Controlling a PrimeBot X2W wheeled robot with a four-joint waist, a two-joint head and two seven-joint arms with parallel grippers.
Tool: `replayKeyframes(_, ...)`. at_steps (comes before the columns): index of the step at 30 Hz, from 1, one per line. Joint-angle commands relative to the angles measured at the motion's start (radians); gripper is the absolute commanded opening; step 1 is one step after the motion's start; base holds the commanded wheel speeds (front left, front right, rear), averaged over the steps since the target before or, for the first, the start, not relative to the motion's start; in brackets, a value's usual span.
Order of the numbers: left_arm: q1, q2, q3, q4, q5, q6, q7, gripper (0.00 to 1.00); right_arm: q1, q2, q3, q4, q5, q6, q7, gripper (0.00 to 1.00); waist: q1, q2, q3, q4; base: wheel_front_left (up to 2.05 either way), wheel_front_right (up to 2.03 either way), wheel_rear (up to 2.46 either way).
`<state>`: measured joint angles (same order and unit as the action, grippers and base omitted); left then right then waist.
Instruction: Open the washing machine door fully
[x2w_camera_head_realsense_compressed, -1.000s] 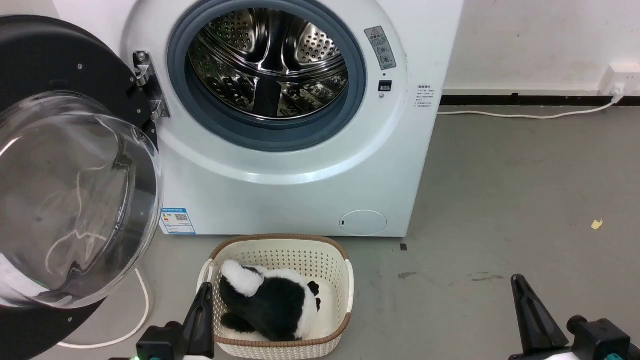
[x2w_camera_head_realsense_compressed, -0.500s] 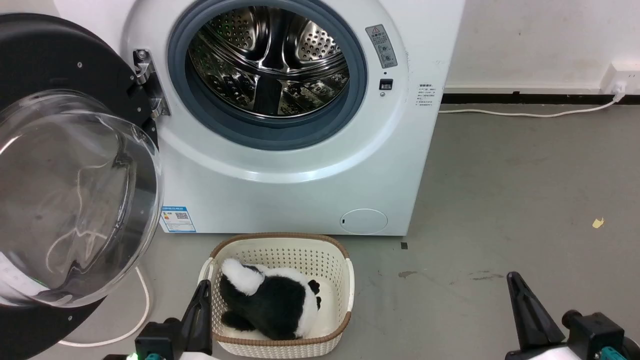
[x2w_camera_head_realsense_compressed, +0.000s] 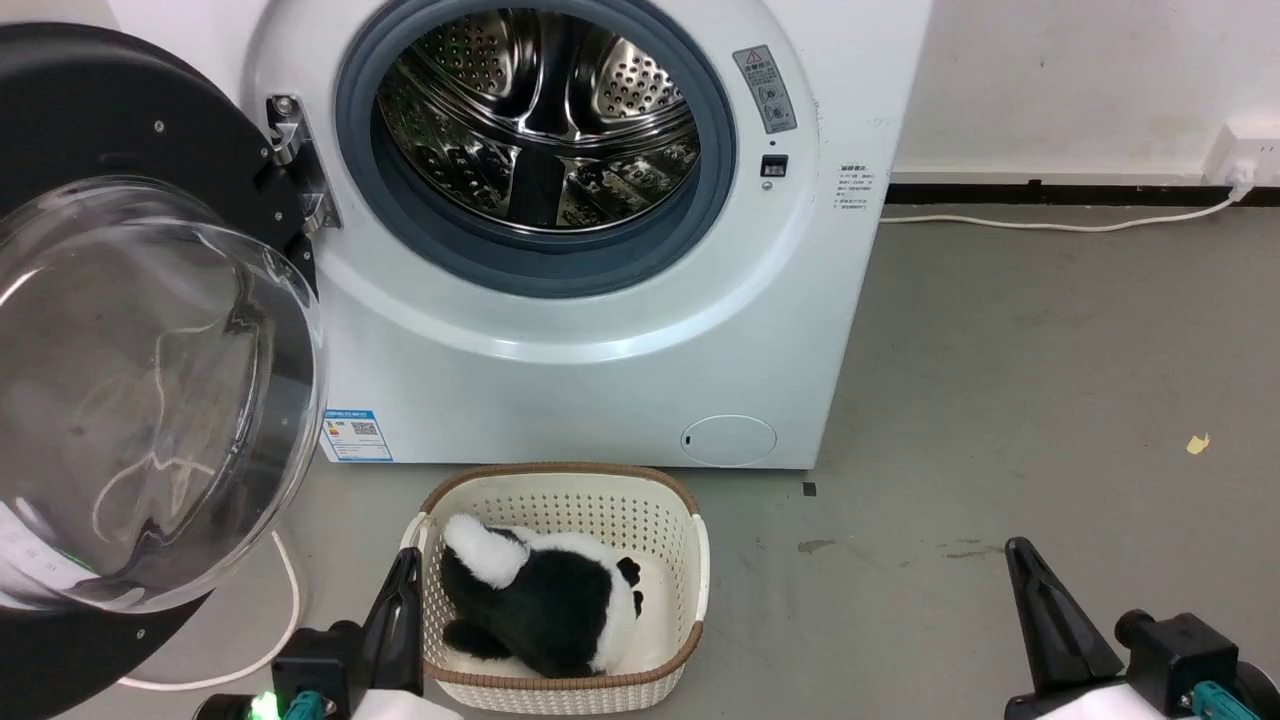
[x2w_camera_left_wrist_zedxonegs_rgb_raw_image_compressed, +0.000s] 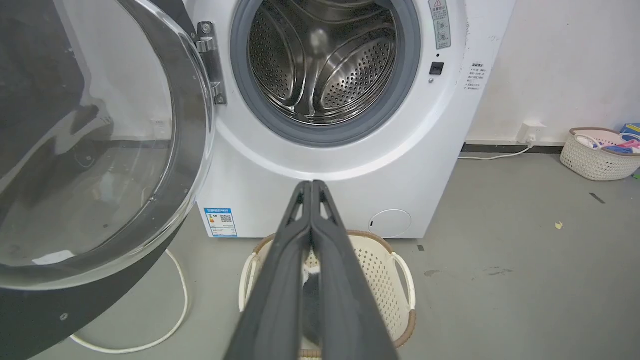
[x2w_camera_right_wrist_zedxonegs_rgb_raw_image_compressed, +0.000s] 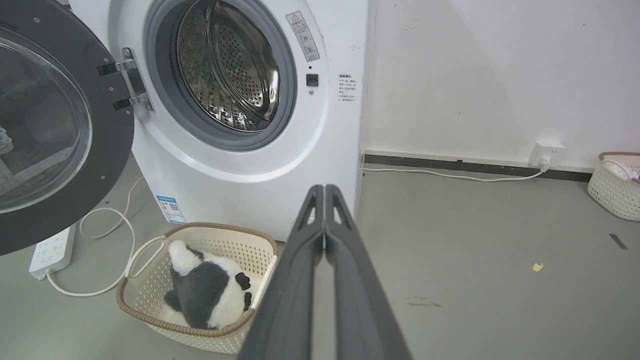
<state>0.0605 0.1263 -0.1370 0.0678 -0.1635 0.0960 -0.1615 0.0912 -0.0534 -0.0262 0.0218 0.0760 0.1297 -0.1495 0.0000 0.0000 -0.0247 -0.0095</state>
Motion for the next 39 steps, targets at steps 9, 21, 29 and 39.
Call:
replayKeyframes(9, -0.018, -0.014, 0.022, -0.013, 0.025, -0.015, 0.021, 0.0, -0.026, 0.001, 0.004, -0.007, -0.018, 0.0, 0.023, 0.0, 0.0, 0.0, 0.003, 0.001, 0.0, 0.0, 0.0)
replayKeyframes(21, -0.025, -0.024, 0.04, -0.022, 0.047, -0.028, 0.044, 0.0, -0.036, 0.002, 0.008, -0.01, -0.027, 0.001, 0.043, 0.0, 0.0, 0.0, 0.006, 0.002, 0.0, 0.0, 0.0)
replayKeyframes(29, -0.03, -0.031, 0.054, -0.028, 0.063, -0.037, 0.06, 0.0, -0.044, 0.002, 0.01, -0.011, -0.034, 0.001, 0.058, 0.0, 0.0, 0.0, 0.009, 0.003, 0.0, 0.0, 0.0)
replayKeyframes(39, -0.036, -0.04, 0.07, -0.036, 0.083, -0.049, 0.08, 0.0, -0.053, 0.002, 0.013, -0.013, -0.042, 0.001, 0.076, 0.0, 0.0, 0.0, 0.012, 0.005, 0.0, 0.0, 0.0)
